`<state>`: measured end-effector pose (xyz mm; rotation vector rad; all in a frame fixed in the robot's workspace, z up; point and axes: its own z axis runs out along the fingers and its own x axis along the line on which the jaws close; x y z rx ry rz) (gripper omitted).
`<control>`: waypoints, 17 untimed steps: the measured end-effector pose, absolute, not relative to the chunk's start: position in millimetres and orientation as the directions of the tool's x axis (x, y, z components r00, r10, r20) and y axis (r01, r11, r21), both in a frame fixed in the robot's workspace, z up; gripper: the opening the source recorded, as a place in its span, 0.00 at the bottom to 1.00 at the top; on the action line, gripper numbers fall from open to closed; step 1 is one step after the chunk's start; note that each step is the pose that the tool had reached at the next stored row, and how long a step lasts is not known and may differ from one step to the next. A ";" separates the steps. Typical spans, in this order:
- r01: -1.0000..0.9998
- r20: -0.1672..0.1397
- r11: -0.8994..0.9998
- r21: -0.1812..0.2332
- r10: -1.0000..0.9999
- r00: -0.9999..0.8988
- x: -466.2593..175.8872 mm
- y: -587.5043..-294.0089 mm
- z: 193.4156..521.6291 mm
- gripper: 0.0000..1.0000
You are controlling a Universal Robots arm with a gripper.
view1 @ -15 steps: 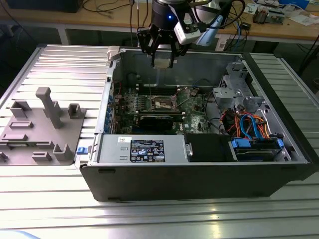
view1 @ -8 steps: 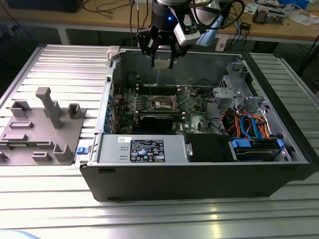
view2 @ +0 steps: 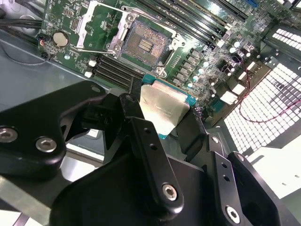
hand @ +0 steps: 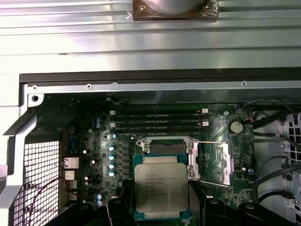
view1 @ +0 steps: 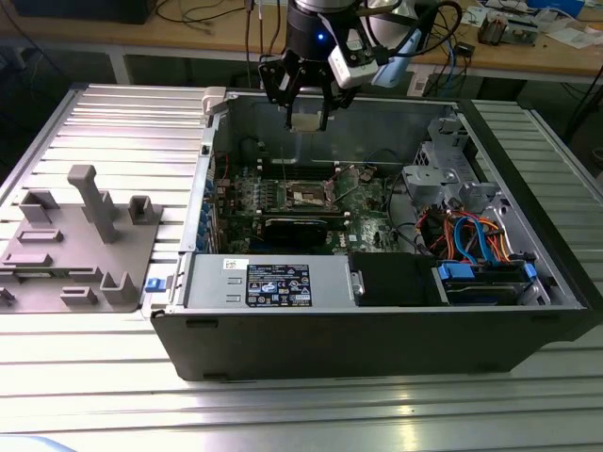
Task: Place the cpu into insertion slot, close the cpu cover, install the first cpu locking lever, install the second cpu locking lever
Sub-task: 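Place the cpu into insertion slot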
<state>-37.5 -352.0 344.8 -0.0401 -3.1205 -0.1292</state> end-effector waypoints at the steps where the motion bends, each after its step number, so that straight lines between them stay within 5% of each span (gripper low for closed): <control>1: 0.026 0.019 0.996 0.082 0.025 -1.000 -37.5 -352.0 344.5 0.55; 17: 0.026 0.019 0.996 0.082 0.025 -1.000 -37.5 -352.0 340.5 0.55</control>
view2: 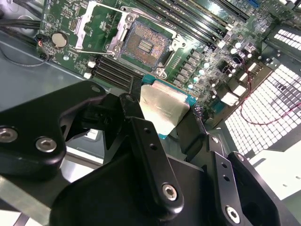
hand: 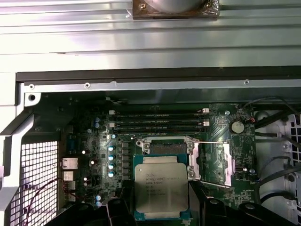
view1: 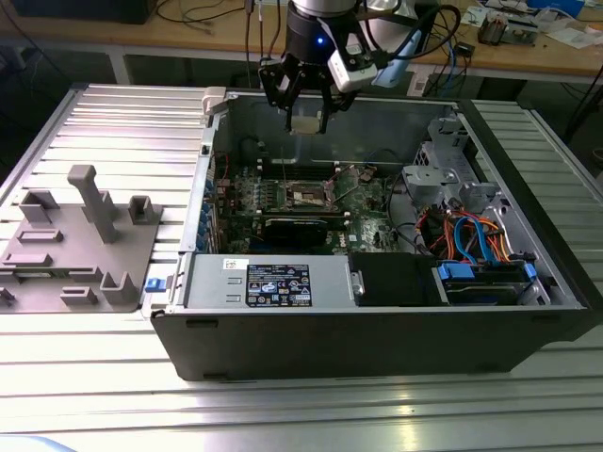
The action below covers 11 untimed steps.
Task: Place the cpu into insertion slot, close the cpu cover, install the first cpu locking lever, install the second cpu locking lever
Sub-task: 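Place the cpu into insertion slot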
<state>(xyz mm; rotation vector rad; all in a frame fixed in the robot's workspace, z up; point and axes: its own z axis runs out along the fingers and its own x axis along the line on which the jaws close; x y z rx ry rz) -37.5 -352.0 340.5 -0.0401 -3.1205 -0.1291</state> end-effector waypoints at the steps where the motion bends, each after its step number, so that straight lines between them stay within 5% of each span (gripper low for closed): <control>1: 0.026 0.019 0.996 0.082 0.025 -1.000 -37.5 -352.0 340.2 0.55; 11: 0.026 0.019 0.996 0.082 0.025 -1.000 -37.5 -352.0 337.2 0.55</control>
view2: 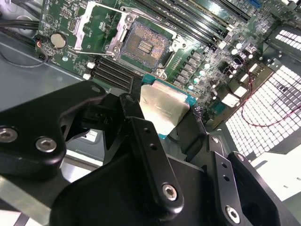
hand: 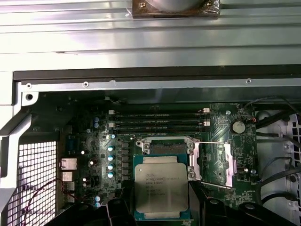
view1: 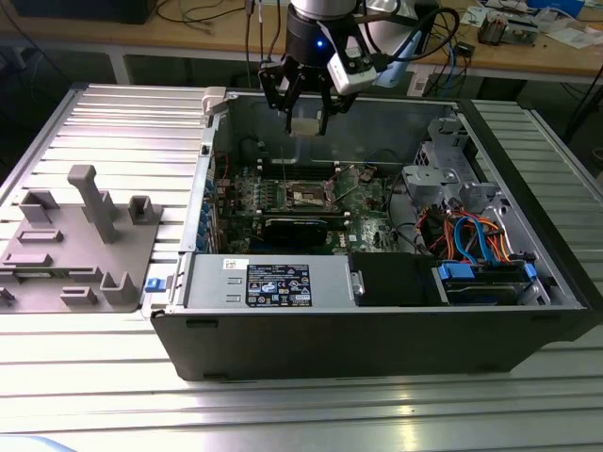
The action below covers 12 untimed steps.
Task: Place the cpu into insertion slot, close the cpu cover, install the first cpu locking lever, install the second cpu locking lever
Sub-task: 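Place the cpu into insertion slot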
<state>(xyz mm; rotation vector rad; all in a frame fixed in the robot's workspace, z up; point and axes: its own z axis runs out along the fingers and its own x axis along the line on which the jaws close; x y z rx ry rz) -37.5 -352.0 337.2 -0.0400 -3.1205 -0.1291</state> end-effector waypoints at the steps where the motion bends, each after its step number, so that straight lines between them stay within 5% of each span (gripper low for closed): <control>1: 0.026 0.019 0.996 0.083 0.025 -1.000 -37.5 -352.0 337.0 0.55; 12: 0.026 0.019 0.996 0.080 0.025 -1.000 -37.5 -352.0 335.3 0.55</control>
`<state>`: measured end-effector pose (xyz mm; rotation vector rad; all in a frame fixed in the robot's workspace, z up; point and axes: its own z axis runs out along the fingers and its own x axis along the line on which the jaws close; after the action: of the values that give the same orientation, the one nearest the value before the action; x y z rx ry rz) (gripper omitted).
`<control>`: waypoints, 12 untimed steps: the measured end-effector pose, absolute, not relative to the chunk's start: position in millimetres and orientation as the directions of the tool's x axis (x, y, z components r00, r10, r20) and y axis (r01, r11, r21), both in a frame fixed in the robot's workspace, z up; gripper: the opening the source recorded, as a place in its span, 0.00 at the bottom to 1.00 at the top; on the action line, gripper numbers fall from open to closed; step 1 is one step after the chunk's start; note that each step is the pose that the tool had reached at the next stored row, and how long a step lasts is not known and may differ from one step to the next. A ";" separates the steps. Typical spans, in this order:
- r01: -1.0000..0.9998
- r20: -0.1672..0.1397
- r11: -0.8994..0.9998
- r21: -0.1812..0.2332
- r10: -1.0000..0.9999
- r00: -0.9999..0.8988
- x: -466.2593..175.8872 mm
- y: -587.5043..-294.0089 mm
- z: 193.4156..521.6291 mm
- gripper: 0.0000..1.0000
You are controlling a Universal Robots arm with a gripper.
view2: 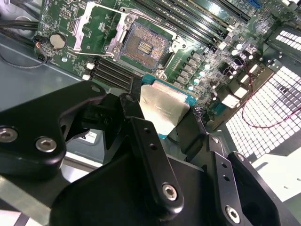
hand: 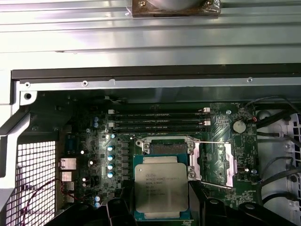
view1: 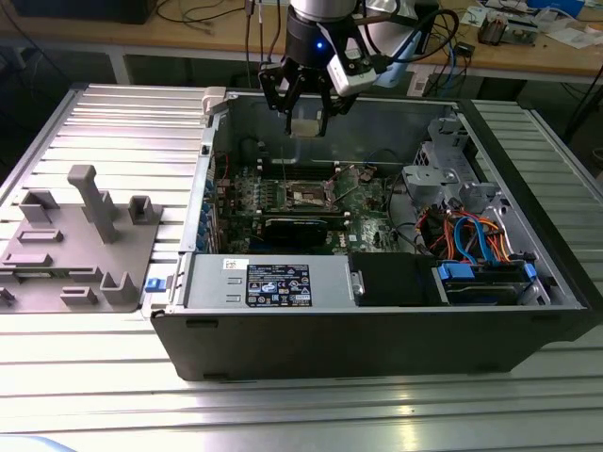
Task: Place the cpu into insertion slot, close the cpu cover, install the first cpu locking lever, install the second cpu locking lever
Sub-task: 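Place the cpu into insertion slot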
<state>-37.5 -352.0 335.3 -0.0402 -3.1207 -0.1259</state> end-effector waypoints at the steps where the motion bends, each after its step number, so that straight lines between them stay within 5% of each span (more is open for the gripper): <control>1: 0.026 0.019 0.996 0.080 0.025 -1.000 -37.5 -352.1 335.1 0.55; 12: 0.026 0.019 0.996 0.080 0.025 -1.000 -37.5 -352.1 333.3 0.55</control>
<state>-37.5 -352.1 333.3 -0.0401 -3.1207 -0.1261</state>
